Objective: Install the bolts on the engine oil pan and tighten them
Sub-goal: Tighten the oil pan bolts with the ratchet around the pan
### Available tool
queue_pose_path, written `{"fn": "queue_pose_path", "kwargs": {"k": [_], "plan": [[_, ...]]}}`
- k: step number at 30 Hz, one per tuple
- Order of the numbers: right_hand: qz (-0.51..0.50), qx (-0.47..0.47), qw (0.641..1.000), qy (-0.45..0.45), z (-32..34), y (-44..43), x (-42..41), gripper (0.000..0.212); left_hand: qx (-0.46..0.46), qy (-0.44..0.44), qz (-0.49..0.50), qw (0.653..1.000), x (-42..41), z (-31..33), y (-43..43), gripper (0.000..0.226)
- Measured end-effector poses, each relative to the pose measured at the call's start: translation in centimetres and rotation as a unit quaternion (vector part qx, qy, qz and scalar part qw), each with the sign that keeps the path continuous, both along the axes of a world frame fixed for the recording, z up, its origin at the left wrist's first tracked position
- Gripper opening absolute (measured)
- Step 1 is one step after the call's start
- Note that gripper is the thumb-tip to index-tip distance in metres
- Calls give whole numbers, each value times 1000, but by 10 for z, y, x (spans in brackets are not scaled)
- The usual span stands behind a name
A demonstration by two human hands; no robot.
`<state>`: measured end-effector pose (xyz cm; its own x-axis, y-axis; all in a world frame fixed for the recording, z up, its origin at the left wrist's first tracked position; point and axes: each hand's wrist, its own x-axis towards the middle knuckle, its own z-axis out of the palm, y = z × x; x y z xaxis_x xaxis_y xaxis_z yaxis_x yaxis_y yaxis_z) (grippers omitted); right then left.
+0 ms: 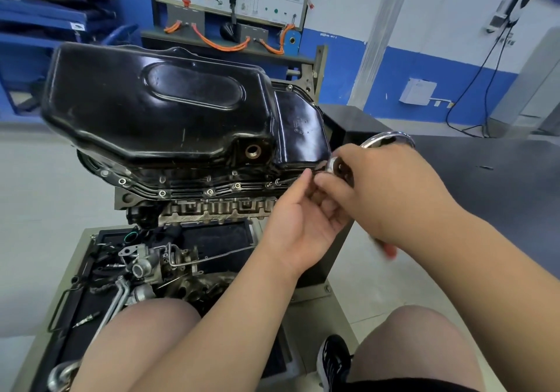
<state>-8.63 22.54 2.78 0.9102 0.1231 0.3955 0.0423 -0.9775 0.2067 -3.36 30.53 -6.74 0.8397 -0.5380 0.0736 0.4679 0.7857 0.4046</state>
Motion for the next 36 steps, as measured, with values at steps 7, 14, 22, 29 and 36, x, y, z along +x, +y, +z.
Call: {"fn": "queue_pose_path", "kwargs": {"k": [7, 14, 22, 29, 36], "plan": [[11, 6, 1000, 17, -6, -1, 0, 46, 14, 47, 11, 999, -3, 0, -3, 25], [81, -42, 996, 3, -3, -1, -2, 50, -5, 50, 17, 999, 2, 3, 0, 34], [18, -25, 999, -19, -8, 9, -13, 31, 7, -25, -23, 999, 4, 1, 8, 36], [17, -47, 999, 7, -2, 10, -9, 31, 15, 17, 14, 1000, 5, 1, 2, 24], [-36, -22, 999, -3, -6, 15, -10, 45, 5, -11, -1, 1000, 7, -1, 8, 42]]}}
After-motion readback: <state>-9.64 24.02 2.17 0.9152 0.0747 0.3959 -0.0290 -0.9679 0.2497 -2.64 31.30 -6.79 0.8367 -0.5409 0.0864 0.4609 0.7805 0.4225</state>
